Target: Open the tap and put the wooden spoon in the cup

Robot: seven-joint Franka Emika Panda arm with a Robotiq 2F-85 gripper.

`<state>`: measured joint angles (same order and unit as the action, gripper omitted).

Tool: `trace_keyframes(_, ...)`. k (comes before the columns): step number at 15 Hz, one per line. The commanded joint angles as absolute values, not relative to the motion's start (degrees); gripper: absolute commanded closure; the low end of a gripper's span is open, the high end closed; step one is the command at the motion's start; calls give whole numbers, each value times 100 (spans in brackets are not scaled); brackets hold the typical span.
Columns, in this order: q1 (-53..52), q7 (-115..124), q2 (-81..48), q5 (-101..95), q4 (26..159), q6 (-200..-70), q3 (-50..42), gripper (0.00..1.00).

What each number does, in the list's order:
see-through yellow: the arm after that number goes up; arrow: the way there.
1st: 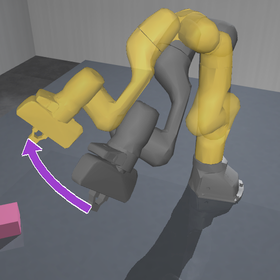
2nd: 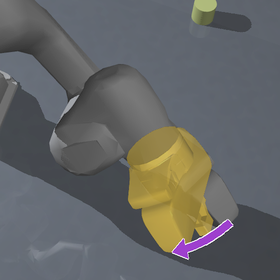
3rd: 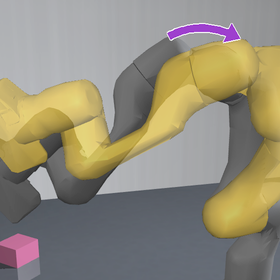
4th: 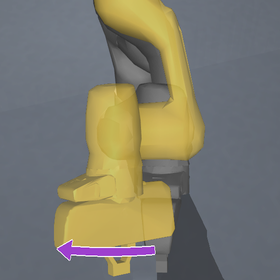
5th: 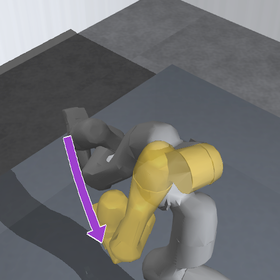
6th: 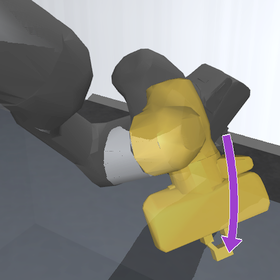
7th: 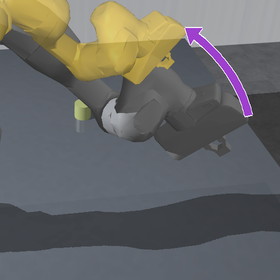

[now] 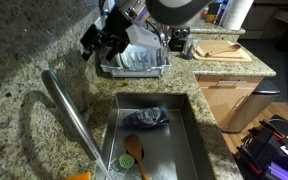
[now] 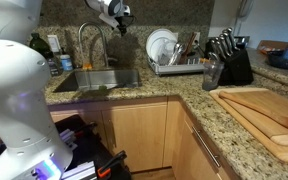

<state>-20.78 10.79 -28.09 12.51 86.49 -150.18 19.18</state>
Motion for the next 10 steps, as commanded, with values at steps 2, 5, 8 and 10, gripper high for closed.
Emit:
trace_keyframes(2, -2164, 1705, -2269, 1321, 9159, -13621, 1783, 0)
trace_keyframes(5, -2132, 2386, -1688, 1094, 9325, -12348, 1770, 0)
trace_keyframes(8, -2212, 2438, -1896, 1046, 9047, -12019, 1698, 0)
trace_keyframes(10, -2195, 2478, -1749, 1040, 9149, -11931, 1668, 0)
